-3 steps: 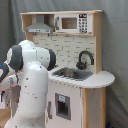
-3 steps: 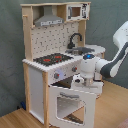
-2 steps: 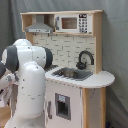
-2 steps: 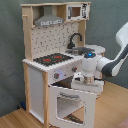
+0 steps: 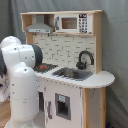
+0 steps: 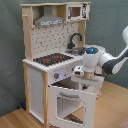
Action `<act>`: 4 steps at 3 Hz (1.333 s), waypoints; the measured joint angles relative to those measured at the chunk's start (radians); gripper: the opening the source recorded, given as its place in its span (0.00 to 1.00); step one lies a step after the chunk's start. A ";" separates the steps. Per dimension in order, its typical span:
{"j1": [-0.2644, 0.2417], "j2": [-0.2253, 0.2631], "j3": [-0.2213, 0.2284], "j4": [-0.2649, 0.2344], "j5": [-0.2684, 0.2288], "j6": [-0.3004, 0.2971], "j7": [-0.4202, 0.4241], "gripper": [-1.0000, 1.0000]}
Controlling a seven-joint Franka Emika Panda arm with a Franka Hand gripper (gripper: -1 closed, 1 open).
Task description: Play with the kitchen
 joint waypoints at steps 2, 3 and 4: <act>0.000 -0.051 0.000 0.014 0.018 -0.034 0.000 1.00; 0.000 -0.085 -0.001 0.024 0.026 -0.061 0.000 1.00; 0.001 -0.156 -0.003 0.051 0.031 -0.129 -0.001 1.00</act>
